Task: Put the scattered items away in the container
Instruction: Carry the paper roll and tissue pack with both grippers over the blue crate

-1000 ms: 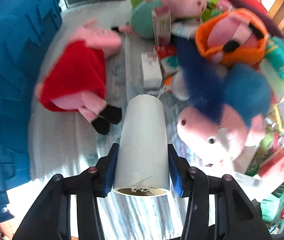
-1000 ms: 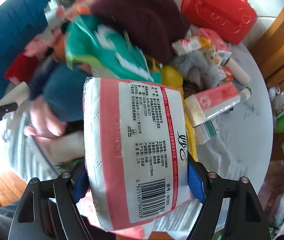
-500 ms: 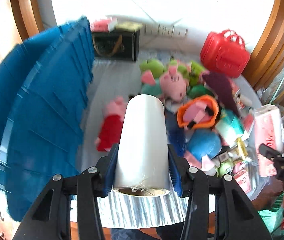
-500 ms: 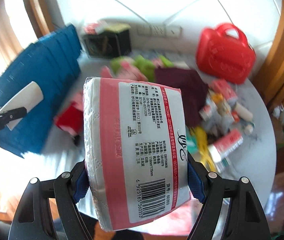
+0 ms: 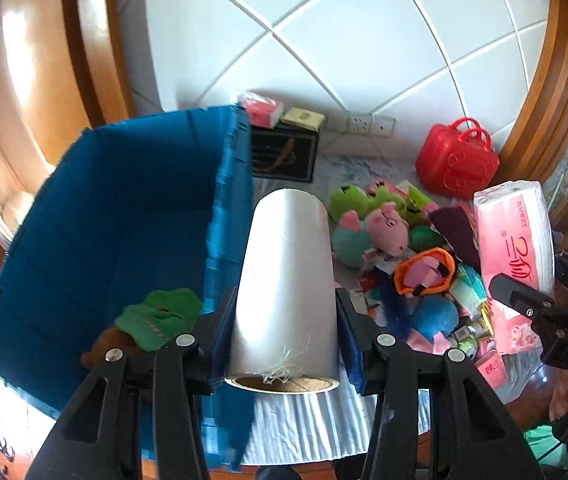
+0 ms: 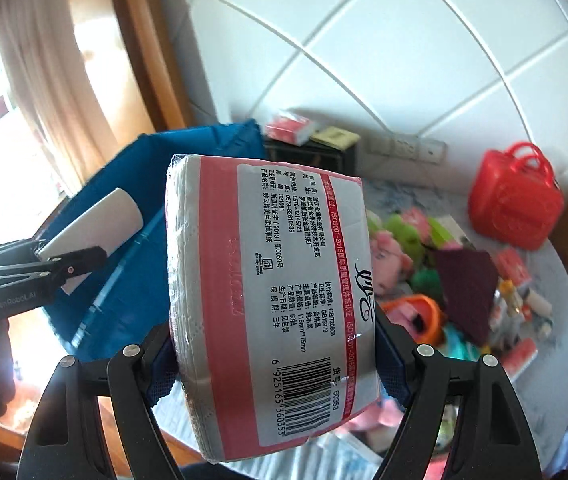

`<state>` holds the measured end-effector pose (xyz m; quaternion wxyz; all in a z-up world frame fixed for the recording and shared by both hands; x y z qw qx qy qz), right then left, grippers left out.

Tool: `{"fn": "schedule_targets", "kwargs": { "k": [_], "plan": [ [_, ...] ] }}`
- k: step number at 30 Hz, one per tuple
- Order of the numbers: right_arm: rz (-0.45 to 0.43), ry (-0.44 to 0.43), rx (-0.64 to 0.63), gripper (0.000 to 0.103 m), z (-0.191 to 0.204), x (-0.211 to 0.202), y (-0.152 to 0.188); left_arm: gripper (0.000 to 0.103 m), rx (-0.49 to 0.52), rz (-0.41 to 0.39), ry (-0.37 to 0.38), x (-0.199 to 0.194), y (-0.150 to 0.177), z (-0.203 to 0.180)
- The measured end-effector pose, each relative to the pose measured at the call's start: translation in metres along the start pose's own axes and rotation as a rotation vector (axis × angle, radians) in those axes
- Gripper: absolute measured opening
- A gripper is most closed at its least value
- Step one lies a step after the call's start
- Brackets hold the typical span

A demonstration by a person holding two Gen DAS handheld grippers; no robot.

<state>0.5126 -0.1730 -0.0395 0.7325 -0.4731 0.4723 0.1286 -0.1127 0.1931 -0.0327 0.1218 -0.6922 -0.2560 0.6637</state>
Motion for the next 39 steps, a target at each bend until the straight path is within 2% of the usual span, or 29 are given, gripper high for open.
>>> {"fn": "schedule_targets", "kwargs": {
  "k": [12, 21, 30, 39],
  "plan": [
    [-0.033, -0.005, -0.066, 0.081, 0.115, 0.016, -0.036, 0.046, -0.029, -0.046, 0.014, -0.020, -0.001, 0.093],
    [-0.041, 0.003, -0.148, 0.081, 0.185, 0.024, -0.049, 0.046, -0.062, -0.051, 0.017, -0.021, 0.007, 0.155],
    [-0.011, -0.017, -0.196, 0.081, 0.233, 0.046, -0.060, 0.046, -0.123, -0.045, -0.003, -0.019, 0.018, 0.204],
    [0.008, -0.039, -0.211, 0.081, 0.255, 0.064, -0.066, 0.046, -0.154, -0.039, -0.028, -0.017, 0.022, 0.231]
  ]
}}
Point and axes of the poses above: each gripper's, at about its wrist camera, not at the fingertips, and x roughly the way its jaws point, z to its left, y to its underside, the point moved 4 cm from there along x, roughly the way its jaws point, and after that the axes turned 8 degrees about z, right-handed, at the moved point
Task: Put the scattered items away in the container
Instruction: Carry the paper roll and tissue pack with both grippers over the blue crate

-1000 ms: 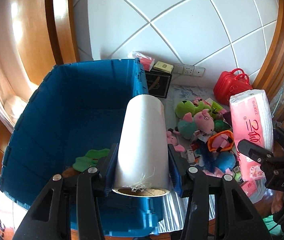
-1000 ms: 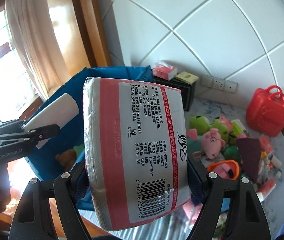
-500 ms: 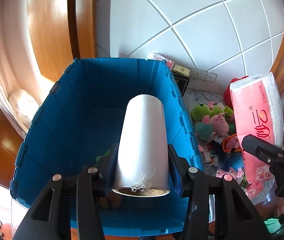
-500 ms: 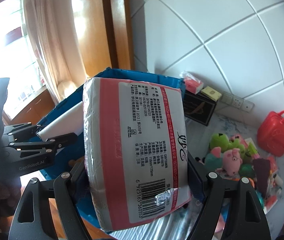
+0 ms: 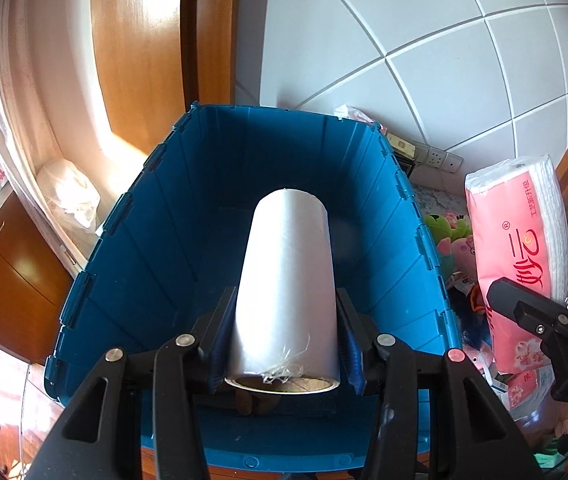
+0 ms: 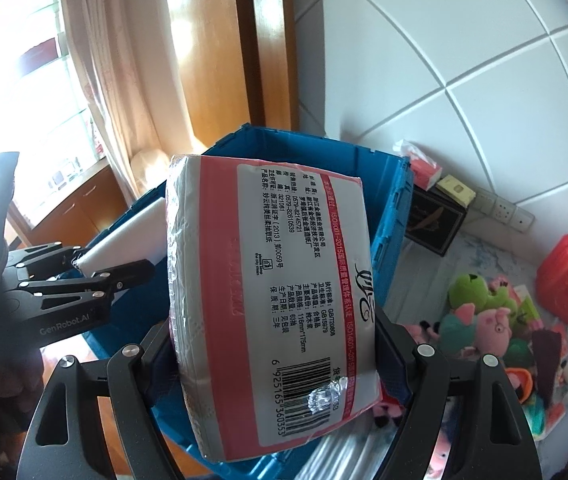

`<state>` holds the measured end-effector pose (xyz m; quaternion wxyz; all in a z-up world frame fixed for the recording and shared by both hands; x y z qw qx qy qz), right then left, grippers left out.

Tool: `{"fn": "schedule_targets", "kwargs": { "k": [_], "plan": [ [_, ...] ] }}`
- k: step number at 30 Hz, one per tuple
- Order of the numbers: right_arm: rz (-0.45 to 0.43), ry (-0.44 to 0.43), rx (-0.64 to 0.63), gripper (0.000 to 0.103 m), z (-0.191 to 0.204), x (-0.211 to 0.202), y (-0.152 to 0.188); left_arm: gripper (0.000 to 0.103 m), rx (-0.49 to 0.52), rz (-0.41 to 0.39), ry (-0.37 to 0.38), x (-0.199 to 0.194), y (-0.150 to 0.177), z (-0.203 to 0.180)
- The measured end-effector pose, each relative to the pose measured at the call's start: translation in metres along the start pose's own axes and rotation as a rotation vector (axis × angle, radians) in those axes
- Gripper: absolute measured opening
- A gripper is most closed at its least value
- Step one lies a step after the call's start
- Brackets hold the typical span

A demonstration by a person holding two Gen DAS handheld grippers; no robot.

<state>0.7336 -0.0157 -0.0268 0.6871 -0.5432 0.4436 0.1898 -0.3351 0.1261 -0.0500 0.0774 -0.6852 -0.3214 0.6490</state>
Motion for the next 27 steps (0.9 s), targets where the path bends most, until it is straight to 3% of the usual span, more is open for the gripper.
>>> {"fn": "schedule_targets", "kwargs": {
  "k": [27],
  "plan": [
    [0.043, -0.026, -0.037, 0.081, 0.032, 0.041, -0.022, 0.046, -0.051, 0.019, -0.031, 0.016, -0.011, 0.053]
  ]
}}
Point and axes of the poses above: each gripper's, at about its wrist camera, not at the fingertips, and x roughly the way its jaws point, z to its left, y to its underside, the point moved 4 cm from there along x, roughly the way its jaws point, and after that the axes turned 8 degrees about z, right-handed, at the moved point
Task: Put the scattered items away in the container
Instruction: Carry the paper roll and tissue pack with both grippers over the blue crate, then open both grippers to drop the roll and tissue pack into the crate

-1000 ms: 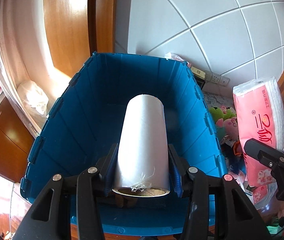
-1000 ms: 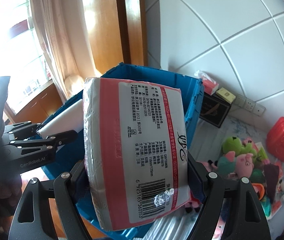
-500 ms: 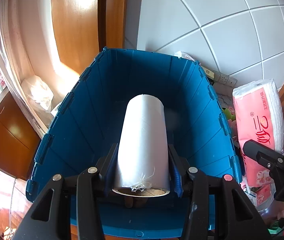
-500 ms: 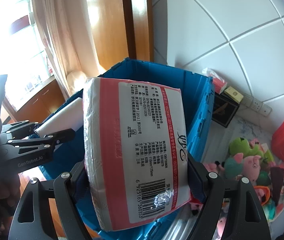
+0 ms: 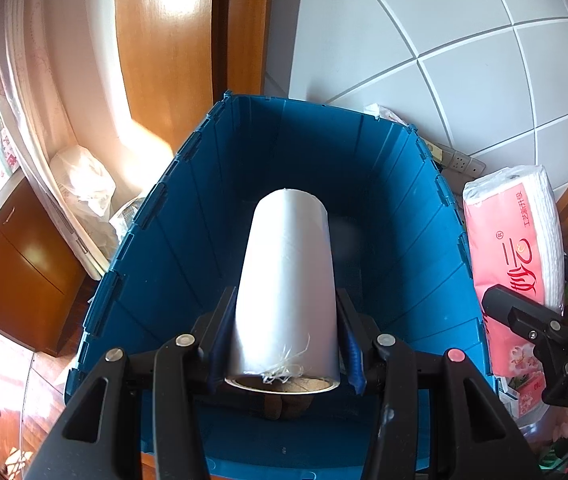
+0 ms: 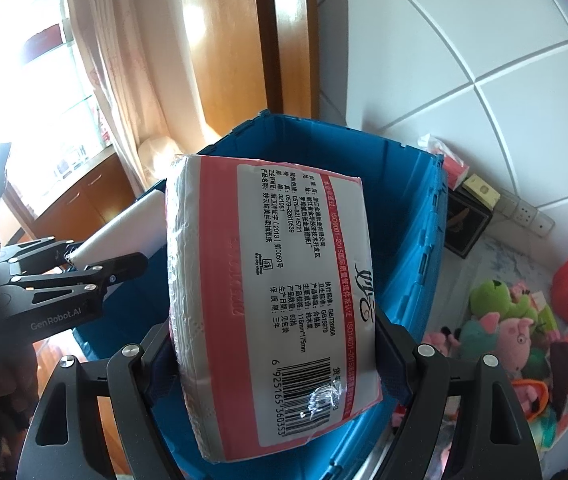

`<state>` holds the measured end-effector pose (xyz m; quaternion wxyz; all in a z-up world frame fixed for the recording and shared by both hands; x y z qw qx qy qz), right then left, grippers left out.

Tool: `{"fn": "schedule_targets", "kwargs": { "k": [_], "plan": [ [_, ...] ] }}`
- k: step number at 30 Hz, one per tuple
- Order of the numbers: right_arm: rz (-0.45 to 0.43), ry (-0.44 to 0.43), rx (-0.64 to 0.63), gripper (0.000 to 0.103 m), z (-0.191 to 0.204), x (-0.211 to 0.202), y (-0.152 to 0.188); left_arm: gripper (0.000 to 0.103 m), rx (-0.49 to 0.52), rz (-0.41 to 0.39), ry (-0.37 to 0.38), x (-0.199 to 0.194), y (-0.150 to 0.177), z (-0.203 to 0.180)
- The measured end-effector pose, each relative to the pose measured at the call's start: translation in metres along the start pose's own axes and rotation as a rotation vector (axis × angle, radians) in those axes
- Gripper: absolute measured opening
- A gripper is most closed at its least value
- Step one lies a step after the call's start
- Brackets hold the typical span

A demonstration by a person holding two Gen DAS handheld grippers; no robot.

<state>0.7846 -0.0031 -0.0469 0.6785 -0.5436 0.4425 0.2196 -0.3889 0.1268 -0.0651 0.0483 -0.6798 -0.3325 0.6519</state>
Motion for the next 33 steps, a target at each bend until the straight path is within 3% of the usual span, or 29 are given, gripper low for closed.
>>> {"fn": "schedule_targets", "kwargs": {
  "k": [19, 20, 22, 23, 25, 33],
  "plan": [
    [0.004, -0.020, -0.021, 0.085, 0.003, 0.009, -0.006, 0.046, -0.047, -0.018, -0.024, 0.002, -0.005, 0.015],
    [-0.001, -0.021, -0.024, 0.088, 0.004, 0.009, -0.007, 0.048, -0.061, -0.030, -0.009, 0.000, -0.006, 0.017],
    [-0.025, -0.003, -0.021, 0.098, 0.003, 0.006, -0.008, 0.074, -0.110, -0.060, 0.025, -0.007, -0.008, 0.025],
    [-0.044, 0.001, -0.018, 0.103, 0.003, 0.003, -0.009, 0.092, -0.128, -0.082, 0.010, -0.011, -0.009, 0.029],
    [-0.058, 0.004, -0.016, 0.103, 0.002, -0.001, -0.011, 0.095, -0.137, -0.101, -0.030, -0.016, -0.010, 0.034],
    [-0.052, -0.002, -0.010, 0.103, -0.003, -0.004, -0.008, 0.095, -0.125, -0.076, -0.040, -0.012, -0.007, 0.033]
  ]
}}
Point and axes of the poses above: each gripper's, at about its wrist camera, not at the fingertips, and x roughly the way its jaws point, z to its left, y to its underside, the point moved 4 cm from there along x, roughly the way its jaws point, and after that the axes turned 8 degrees about z, right-handed, at the moved point
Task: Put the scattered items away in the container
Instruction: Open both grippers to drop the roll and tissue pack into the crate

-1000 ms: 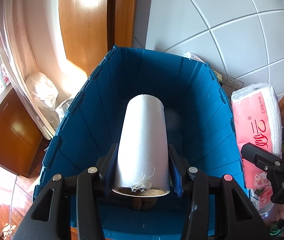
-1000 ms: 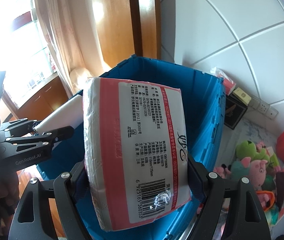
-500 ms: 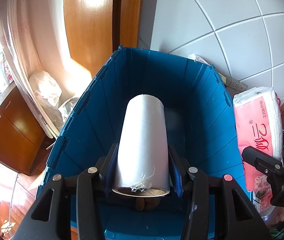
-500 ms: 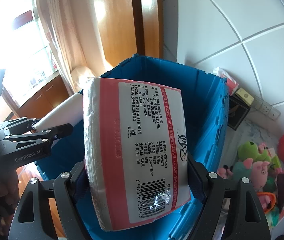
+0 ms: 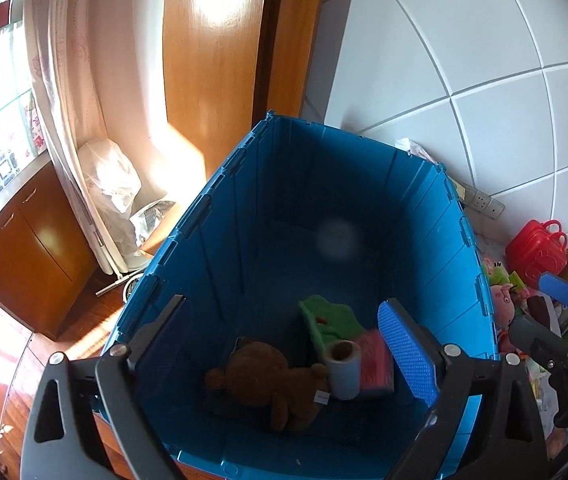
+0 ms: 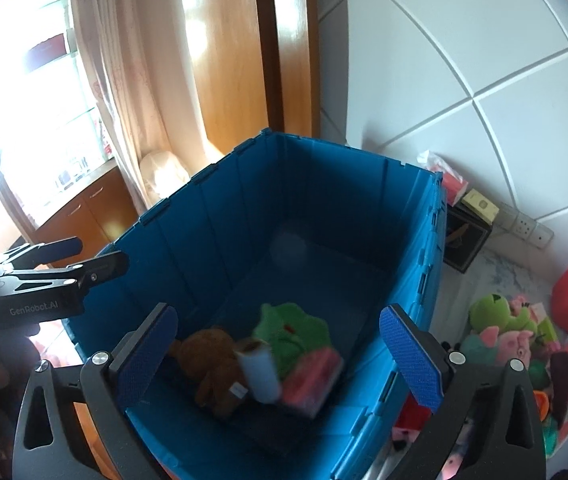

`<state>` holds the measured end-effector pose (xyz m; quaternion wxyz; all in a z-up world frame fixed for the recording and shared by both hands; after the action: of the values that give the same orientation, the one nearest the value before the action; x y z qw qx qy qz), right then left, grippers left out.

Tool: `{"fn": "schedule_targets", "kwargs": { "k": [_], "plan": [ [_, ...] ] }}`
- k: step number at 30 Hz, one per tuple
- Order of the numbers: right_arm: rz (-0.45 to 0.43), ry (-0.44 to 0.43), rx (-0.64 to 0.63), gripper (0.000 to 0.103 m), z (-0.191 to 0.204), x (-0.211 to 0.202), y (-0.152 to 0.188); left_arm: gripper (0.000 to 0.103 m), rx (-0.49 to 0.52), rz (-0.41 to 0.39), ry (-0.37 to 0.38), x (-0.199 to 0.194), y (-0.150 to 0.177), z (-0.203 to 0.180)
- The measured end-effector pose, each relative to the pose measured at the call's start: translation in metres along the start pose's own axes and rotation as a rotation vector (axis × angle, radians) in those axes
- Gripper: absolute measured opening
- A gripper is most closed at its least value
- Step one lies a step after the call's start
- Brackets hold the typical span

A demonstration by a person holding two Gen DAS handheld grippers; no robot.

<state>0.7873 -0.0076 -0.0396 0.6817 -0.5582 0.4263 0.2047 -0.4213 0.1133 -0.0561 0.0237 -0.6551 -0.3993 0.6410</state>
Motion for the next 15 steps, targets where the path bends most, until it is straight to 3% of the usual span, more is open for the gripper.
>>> {"fn": "schedule_targets", "kwargs": {
  "k": [15],
  "plan": [
    [-0.001, 0.002, 0.021, 0.103, -0.004, -0.015, 0.018, 0.095, 0.038, 0.006, 0.024, -0.011, 0.014, -0.022]
  ]
}}
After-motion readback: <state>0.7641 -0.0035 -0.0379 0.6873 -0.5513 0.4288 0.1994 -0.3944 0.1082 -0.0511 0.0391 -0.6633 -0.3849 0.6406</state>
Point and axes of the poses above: each gripper's, at about its wrist camera, not at the fingertips, and x roughly the way its jaws point, z to its left, y to its underside, the point moved 4 cm from there along x, roughly the way its jaws point, and after that the axes turned 8 degrees about z, right-handed, at the moved point
